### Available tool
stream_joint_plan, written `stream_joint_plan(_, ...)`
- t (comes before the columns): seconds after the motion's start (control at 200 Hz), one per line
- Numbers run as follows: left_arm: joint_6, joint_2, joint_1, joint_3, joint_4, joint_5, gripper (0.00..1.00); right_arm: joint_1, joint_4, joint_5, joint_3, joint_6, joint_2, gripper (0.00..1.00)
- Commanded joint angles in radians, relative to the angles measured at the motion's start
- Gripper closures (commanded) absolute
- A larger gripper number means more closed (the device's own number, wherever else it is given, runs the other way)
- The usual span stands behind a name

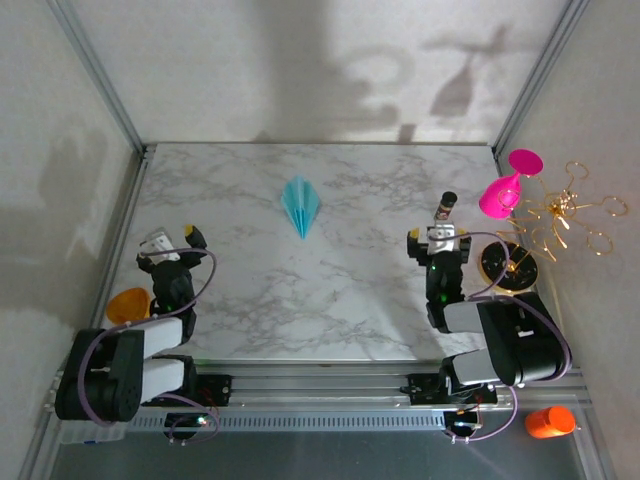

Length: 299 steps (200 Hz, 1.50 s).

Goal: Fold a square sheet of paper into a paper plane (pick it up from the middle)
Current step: Reset both arms

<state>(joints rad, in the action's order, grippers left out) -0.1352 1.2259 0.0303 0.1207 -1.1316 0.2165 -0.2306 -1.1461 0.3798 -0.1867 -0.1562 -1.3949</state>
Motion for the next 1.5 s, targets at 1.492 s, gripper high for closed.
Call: stream_joint_plan(1.492,0.066,0.319,-0.095,0.110,-0.159,-0.062,0.01,0.186,-0.179,-0.233,-0.017,0.173,-0.154,0.01)
